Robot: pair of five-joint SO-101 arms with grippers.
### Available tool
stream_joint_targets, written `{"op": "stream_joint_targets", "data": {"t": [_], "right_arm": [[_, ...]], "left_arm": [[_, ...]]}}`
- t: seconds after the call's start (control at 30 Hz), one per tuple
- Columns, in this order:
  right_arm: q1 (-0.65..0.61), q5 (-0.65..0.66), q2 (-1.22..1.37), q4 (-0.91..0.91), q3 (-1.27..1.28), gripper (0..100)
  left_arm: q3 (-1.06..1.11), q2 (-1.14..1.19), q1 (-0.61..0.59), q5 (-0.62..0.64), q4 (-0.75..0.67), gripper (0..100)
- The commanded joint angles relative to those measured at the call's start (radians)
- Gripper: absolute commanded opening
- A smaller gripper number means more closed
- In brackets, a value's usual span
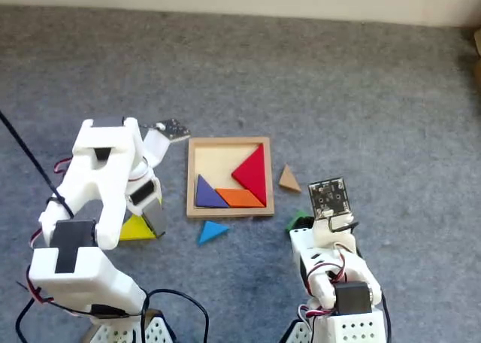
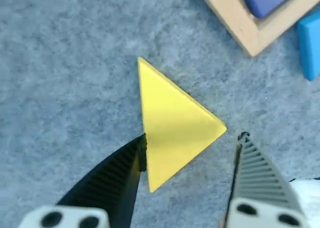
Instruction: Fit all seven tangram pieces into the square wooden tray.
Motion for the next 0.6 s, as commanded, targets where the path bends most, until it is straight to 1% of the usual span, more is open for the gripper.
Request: {"op": "stream_joint_targets", "data": {"t": [0.0, 0.27, 0.57], "right_arm": [[0.008, 0.003, -0.007, 0.004, 0.151, 2.9], [0.008, 0.003, -0.007, 0.004, 0.151, 2.9], [0.008, 0.003, -0.007, 0.005, 0.151, 2.9]], "left_arm": [[0.07, -0.007, 0.01, 0.012, -0.11, 28], [0.087, -0.005, 0.008, 0.014, -0.115, 28], [0.11, -0.004, 0.021, 0.014, -0.118, 17]]}}
